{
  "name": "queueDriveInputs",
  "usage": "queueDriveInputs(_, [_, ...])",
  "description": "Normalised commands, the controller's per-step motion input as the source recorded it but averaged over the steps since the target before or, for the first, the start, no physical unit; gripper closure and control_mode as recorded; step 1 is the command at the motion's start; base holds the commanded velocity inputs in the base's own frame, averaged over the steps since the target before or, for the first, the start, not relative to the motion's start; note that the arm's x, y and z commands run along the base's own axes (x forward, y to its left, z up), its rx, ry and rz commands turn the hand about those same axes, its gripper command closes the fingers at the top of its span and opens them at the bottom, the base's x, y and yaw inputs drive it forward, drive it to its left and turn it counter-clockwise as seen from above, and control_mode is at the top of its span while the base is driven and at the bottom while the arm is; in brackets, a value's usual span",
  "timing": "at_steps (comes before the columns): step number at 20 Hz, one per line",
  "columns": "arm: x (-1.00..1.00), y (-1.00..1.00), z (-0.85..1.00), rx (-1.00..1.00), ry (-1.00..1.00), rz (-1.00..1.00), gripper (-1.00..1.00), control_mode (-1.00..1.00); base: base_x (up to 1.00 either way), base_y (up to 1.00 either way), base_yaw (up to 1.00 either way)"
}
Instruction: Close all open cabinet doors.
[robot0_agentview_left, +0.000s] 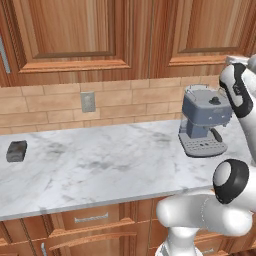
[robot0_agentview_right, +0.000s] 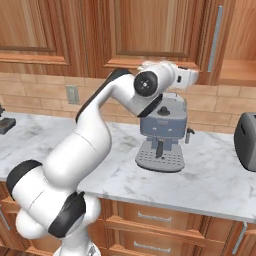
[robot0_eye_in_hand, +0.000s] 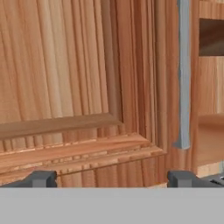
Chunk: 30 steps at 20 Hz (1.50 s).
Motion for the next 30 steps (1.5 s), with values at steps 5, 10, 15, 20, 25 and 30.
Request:
queueDriveInputs(5, [-0.41, 0.17, 0.51, 0.0, 0.31, 0.0, -1.0, -1.0, 0.0, 0.0, 0.0])
queueDriveInputs(10, [-0.4, 0.35, 0.42, 0.0, 0.3, 0.0, -1.0, -1.0, 0.0, 0.0, 0.0])
queueDriveInputs(15, [-0.56, 0.43, 0.21, 0.0, 0.27, 0.0, -1.0, -1.0, 0.0, 0.0, 0.0])
queueDriveInputs(20, [-0.65, 0.5, 0.02, 0.0, 0.19, 0.0, -1.0, -1.0, 0.0, 0.0, 0.0])
queueDriveInputs(25, [-0.79, 0.51, -0.04, 0.0, 0.13, 0.0, -1.0, -1.0, 0.0, 0.0, 0.0])
queueDriveInputs(30, [-0.63, 0.44, -0.45, 0.0, 0.1, 0.0, -1.0, -1.0, 0.0, 0.0, 0.0])
